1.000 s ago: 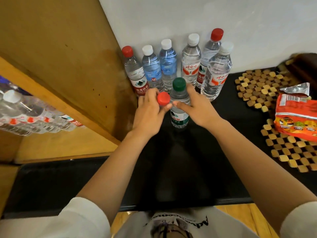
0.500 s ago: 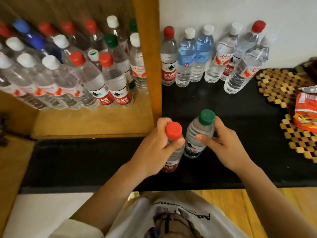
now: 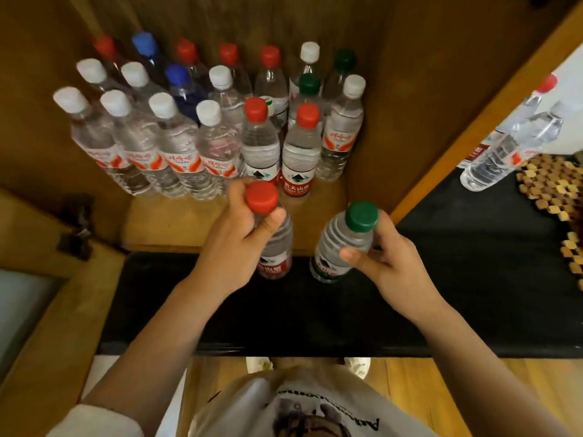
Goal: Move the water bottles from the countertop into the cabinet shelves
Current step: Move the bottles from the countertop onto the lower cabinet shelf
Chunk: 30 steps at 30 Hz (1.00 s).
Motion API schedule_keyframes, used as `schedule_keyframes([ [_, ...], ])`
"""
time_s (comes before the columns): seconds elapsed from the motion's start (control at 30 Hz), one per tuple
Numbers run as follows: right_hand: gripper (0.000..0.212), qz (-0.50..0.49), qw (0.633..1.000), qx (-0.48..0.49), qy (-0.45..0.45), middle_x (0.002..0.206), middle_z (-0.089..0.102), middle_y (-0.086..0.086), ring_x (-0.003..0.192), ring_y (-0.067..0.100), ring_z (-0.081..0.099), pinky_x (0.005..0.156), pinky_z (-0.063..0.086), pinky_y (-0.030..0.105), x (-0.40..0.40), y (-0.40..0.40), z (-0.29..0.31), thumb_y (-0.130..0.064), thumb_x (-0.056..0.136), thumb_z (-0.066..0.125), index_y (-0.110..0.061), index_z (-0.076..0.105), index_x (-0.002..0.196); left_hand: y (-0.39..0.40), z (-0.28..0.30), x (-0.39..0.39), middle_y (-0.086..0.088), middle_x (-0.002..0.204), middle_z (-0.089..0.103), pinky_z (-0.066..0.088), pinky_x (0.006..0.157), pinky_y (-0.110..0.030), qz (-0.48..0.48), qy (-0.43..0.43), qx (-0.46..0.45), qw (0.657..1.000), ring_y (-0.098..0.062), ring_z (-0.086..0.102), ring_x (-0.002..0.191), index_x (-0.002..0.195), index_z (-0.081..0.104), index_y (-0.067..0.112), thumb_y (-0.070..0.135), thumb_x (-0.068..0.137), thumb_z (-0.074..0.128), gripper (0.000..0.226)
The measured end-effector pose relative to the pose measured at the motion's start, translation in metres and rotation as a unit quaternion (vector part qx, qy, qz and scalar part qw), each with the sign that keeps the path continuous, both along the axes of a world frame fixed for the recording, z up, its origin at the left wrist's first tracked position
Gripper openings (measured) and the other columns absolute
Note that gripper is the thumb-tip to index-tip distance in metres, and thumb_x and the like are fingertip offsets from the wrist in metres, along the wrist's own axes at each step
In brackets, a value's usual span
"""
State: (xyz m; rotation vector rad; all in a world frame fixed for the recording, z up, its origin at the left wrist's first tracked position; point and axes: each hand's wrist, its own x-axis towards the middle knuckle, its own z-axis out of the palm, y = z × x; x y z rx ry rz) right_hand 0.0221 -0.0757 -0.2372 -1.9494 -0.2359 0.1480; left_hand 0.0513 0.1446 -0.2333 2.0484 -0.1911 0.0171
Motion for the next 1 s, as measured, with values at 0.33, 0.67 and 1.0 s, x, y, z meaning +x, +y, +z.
schedule_keyframes([
  [0.33,0.057,-0.078,0.997,-0.012,0.007,0.125,0.052,0.0,0.123,0.018,0.047,0.107,0.037,0.039,0.092,0.029,-0.002,-0.003,0.083,0.062,-0.009,0.036,0.134,0.045,-0.024,0.046,0.001,0.104,0.054,0.047,0.086,-0.045,0.06,-0.03,0.016,0.998,-0.022,0.056,0.098,0.108,0.028,0.023,0.058,0.081,0.043,0.046],
  [0.67,0.059,-0.227,0.971,0.066,0.021,0.144,0.036,0.004,0.133,0.018,0.035,0.112,0.031,0.042,0.117,0.04,-0.023,-0.006,0.091,0.051,-0.022,0.025,0.142,0.044,-0.031,0.049,0.01,0.108,0.057,0.042,0.093,-0.029,0.077,-0.02,-0.09,0.993,-0.014,0.056,0.109,0.112,0.032,0.023,0.048,0.082,0.052,0.044],
  [1.0,0.059,-0.24,0.949,-0.176,-0.105,0.133,0.034,0.01,0.123,0.022,0.04,0.099,0.028,0.02,0.127,0.041,-0.022,-0.024,0.077,0.072,-0.008,0.043,0.125,0.039,-0.035,0.052,0.021,0.099,0.058,0.044,0.093,-0.025,0.101,-0.035,-0.124,0.986,0.005,0.056,0.099,0.101,0.037,0.035,0.025,0.091,0.053,0.021],
])
